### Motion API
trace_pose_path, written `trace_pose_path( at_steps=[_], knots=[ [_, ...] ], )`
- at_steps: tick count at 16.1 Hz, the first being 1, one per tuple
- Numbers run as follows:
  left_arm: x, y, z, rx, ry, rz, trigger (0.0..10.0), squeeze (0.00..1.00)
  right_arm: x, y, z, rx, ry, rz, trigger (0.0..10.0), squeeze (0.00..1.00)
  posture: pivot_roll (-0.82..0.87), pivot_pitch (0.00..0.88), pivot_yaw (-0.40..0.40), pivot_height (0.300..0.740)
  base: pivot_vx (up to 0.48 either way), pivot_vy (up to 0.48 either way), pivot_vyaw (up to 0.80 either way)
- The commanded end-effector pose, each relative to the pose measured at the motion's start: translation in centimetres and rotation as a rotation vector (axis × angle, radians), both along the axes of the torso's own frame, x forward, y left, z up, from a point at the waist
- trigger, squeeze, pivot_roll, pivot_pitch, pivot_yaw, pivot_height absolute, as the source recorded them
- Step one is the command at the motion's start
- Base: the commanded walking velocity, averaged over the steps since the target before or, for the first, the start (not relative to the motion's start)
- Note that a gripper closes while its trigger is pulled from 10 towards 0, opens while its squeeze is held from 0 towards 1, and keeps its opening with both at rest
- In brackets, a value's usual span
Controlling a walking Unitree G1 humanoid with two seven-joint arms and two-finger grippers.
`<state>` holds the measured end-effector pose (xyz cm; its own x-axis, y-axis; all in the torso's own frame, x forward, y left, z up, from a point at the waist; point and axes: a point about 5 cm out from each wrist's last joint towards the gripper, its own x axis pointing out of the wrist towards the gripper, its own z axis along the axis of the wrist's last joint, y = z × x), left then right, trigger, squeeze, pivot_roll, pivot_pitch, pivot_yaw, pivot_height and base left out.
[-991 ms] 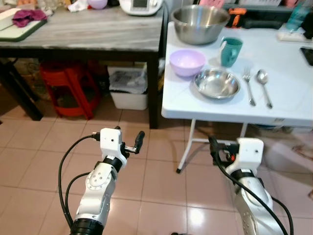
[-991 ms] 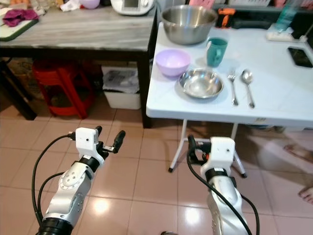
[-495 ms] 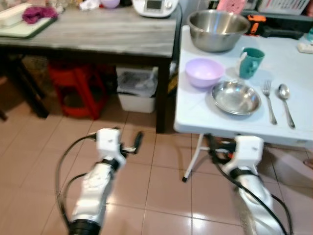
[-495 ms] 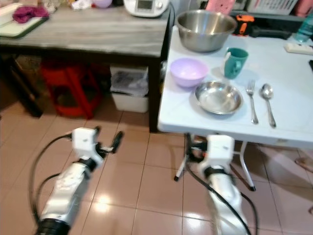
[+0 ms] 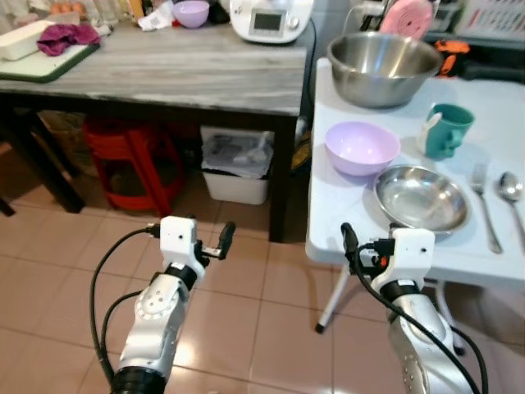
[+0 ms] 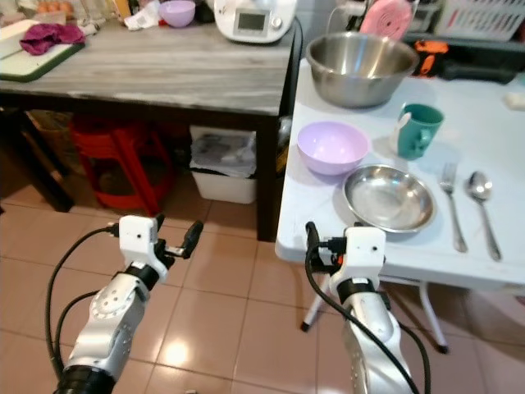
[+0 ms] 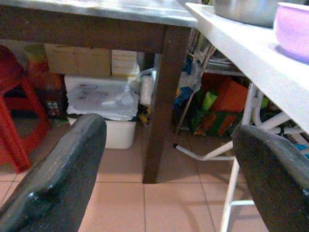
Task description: Setting the table
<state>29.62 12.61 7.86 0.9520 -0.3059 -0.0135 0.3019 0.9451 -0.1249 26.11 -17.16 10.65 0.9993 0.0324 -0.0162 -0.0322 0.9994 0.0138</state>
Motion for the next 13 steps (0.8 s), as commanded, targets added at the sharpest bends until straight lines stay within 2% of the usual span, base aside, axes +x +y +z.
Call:
trace_pose_path(
  at_steps=[1, 3, 4, 6, 13],
  knots=[
    [-0.16, -0.44, -0.24, -0.006, 0.014, -0.017, 10.0, 0.0, -0.15, -0.56, 0.1, -0.001, -0.002, -0.021, 10.0, 0.0, -0.11, 0.107, 0.027, 0.74, 0.0, 0.0, 0.0],
    [-0.19, -0.2, -0.64, 0.022, 0.046, -0.004, 10.0, 0.0, -0.12, -0.45, 0.12, 0.003, -0.002, -0.019, 10.0, 0.0, -0.11, 0.108, 0.026, 0.74, 0.0, 0.0, 0.0],
    [-0.23, -0.05, -0.59, 0.045, 0.031, -0.019, 10.0, 0.0, -0.13, -0.43, 0.08, 0.005, 0.001, -0.018, 10.0, 0.0, -0.11, 0.108, 0.026, 0.74, 0.0, 0.0, 0.0],
    [-0.32, -0.2, -0.36, 0.035, 0.016, -0.026, 10.0, 0.0, -0.16, -0.44, 0.07, 0.008, 0.002, -0.018, 10.0, 0.0, -0.11, 0.111, 0.026, 0.74, 0.0, -0.133, 0.0],
    [-0.19, -0.28, -0.45, 0.024, 0.019, -0.031, 10.0, 0.0, -0.19, -0.5, 0.12, 0.006, -0.001, -0.02, 10.0, 0.0, -0.11, 0.11, 0.026, 0.74, 0.0, -0.472, 0.0]
  ],
)
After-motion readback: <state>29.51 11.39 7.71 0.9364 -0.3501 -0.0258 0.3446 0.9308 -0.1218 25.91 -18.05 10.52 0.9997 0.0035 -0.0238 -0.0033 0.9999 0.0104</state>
